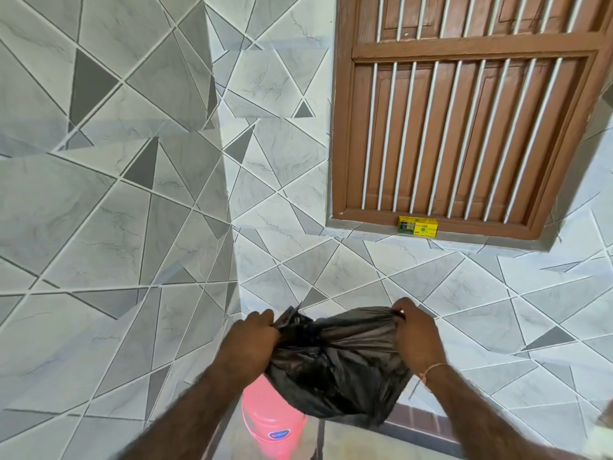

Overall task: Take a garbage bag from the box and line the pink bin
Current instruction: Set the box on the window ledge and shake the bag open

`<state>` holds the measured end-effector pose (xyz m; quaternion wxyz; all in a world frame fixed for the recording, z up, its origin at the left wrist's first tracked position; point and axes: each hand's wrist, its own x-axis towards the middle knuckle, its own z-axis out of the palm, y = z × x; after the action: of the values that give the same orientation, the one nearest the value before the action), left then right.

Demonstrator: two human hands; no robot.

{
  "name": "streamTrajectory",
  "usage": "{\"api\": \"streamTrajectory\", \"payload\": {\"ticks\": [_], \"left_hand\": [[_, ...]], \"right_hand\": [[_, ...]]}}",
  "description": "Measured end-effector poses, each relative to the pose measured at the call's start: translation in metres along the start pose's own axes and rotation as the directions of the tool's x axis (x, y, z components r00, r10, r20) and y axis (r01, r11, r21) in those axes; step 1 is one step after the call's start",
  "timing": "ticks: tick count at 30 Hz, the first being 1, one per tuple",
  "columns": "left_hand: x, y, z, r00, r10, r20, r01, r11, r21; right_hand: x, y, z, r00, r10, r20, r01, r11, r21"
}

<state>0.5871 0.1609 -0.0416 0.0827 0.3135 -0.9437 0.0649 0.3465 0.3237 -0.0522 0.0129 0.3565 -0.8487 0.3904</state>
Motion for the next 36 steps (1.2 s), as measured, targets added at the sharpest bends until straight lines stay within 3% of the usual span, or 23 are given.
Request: {"api": "streamTrajectory", "payload": {"ticks": [2,3,4,6,7,9,11,13,15,18,20,21,23,25,27,29,31,32,34,36], "left_hand": [[-0.006,-0.011,0.001,0.988,-0.151,0.043,0.147,0.986,0.080],[-0.007,-0.017,0.004,0.969,-0.245,0.039,0.245,0.969,0.022],[-0.008,-0.023,0.006,0.935,-0.353,0.023,0.353,0.928,-0.121],[-0.009,-0.029,0.007,0.851,-0.524,0.044,0.474,0.727,-0.497],[-0.007,-0.028,0.007,0.828,-0.558,0.063,0.464,0.617,-0.636],[-0.002,-0.017,0.003,0.860,-0.508,0.051,0.356,0.525,-0.773],[0.005,-0.001,-0.002,0.912,-0.409,0.013,0.238,0.504,-0.830],[0.013,0.013,-0.012,0.946,-0.325,-0.004,0.178,0.526,-0.832],[0.018,0.025,-0.025,0.968,-0.248,-0.046,0.112,0.585,-0.803],[0.020,0.029,-0.035,0.979,-0.164,-0.118,0.023,0.671,-0.741],[0.018,0.017,-0.032,0.982,-0.115,-0.152,-0.017,0.741,-0.671],[0.017,0.009,-0.029,0.985,-0.082,-0.149,-0.022,0.805,-0.592],[0.010,-0.002,-0.024,0.997,-0.065,-0.037,0.055,0.973,-0.224],[0.000,-0.013,-0.010,0.991,-0.113,0.068,0.112,0.994,0.015],[-0.007,-0.023,0.009,0.977,-0.176,0.123,0.167,0.983,0.076],[-0.010,-0.034,0.026,0.957,-0.256,0.138,0.250,0.966,0.061],[-0.012,-0.042,0.035,0.920,-0.360,0.153,0.373,0.926,-0.061],[-0.013,-0.043,0.037,0.898,-0.405,0.170,0.430,0.890,-0.150],[-0.014,-0.046,0.044,0.872,-0.456,0.181,0.490,0.810,-0.321],[-0.012,-0.050,0.057,0.857,-0.467,0.216,0.514,0.749,-0.418]], "right_hand": [[-0.003,0.014,-0.008,0.999,0.004,-0.033,-0.007,0.996,-0.090],[-0.005,0.022,-0.012,0.999,0.013,-0.047,-0.018,0.993,-0.114],[-0.008,0.028,-0.015,0.998,0.029,-0.055,-0.035,0.992,-0.121],[-0.013,0.038,-0.023,0.994,0.103,-0.037,-0.107,0.984,-0.139],[-0.015,0.040,-0.025,0.990,0.141,-0.004,-0.139,0.971,-0.193],[-0.016,0.037,-0.023,0.993,0.117,0.017,-0.104,0.935,-0.338],[-0.021,0.020,-0.015,0.991,-0.136,-0.012,0.125,0.943,-0.309],[-0.028,-0.011,-0.004,0.905,-0.425,0.015,0.418,0.883,-0.214],[-0.029,-0.041,0.009,0.850,-0.509,0.135,0.525,0.839,-0.142],[-0.023,-0.056,0.028,0.890,-0.361,0.277,0.366,0.930,0.036],[-0.019,-0.052,0.031,0.955,-0.218,0.201,0.179,0.965,0.194],[-0.017,-0.048,0.030,0.978,-0.144,0.151,0.104,0.964,0.246],[-0.013,-0.044,0.025,0.995,-0.074,0.067,0.050,0.953,0.298],[-0.014,-0.043,0.019,0.990,-0.130,0.058,0.117,0.974,0.193],[-0.018,-0.042,0.014,0.943,-0.294,0.158,0.309,0.948,-0.077],[-0.024,-0.040,0.012,0.855,-0.427,0.294,0.513,0.777,-0.365],[-0.026,-0.032,0.015,0.763,-0.521,0.384,0.644,0.559,-0.522],[-0.029,-0.029,0.015,0.750,-0.499,0.434,0.656,0.480,-0.582],[-0.028,-0.021,0.014,0.762,-0.474,0.442,0.638,0.427,-0.641],[-0.025,-0.014,0.012,0.804,-0.432,0.408,0.586,0.462,-0.665]]}}
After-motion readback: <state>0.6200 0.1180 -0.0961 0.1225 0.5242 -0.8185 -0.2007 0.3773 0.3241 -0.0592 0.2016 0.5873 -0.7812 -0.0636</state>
